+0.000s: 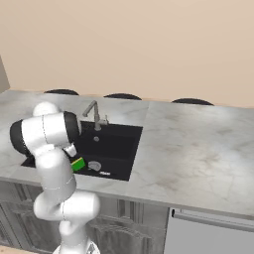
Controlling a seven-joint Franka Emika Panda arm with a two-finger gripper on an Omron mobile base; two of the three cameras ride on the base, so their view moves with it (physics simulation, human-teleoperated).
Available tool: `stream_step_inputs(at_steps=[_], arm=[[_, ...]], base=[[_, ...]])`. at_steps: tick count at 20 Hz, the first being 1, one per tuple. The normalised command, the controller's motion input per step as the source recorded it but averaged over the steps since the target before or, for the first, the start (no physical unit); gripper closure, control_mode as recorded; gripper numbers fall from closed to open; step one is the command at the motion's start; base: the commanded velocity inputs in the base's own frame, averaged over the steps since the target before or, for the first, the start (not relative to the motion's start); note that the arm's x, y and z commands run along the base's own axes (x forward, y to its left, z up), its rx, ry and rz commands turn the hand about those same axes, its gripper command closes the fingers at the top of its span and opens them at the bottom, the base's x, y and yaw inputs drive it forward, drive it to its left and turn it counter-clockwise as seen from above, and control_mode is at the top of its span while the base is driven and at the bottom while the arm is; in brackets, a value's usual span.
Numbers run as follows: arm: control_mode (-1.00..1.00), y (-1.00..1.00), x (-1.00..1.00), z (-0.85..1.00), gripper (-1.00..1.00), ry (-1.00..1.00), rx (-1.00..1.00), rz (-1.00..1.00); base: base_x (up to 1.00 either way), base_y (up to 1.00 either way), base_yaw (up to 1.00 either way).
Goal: Pick the pan and sponge and place them into the sink. Then turn on the water.
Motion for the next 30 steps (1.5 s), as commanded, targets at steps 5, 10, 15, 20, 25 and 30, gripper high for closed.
stream_step_inputs(at_steps=[5,10,15,20,25,30], arm=[[-1.00,0.00,-0.50,1.00,-1.00,0.00,0.02,-0.03],[-1.00,0.00,-0.61,1.00,-1.00,0.02,0.10,-0.07],[-1.00,-0.06,-0.76,1.00,-1.00,0.12,0.23,-0.10],[-1.00,-0.38,-0.79,1.00,-1.00,0.14,0.32,-0.14],[-1.00,-0.62,-0.55,0.96,-1.00,0.09,0.28,-0.22],[-1.00,-0.68,-0.31,0.51,-1.00,0.01,0.15,-0.35]], base=[[0.00,0.00,0.00],[0.00,0.00,0.00],[0.00,0.00,0.00],[0.00,0.00,0.00],[0.00,0.00,0.00],[0.00,0.00,0.00]])
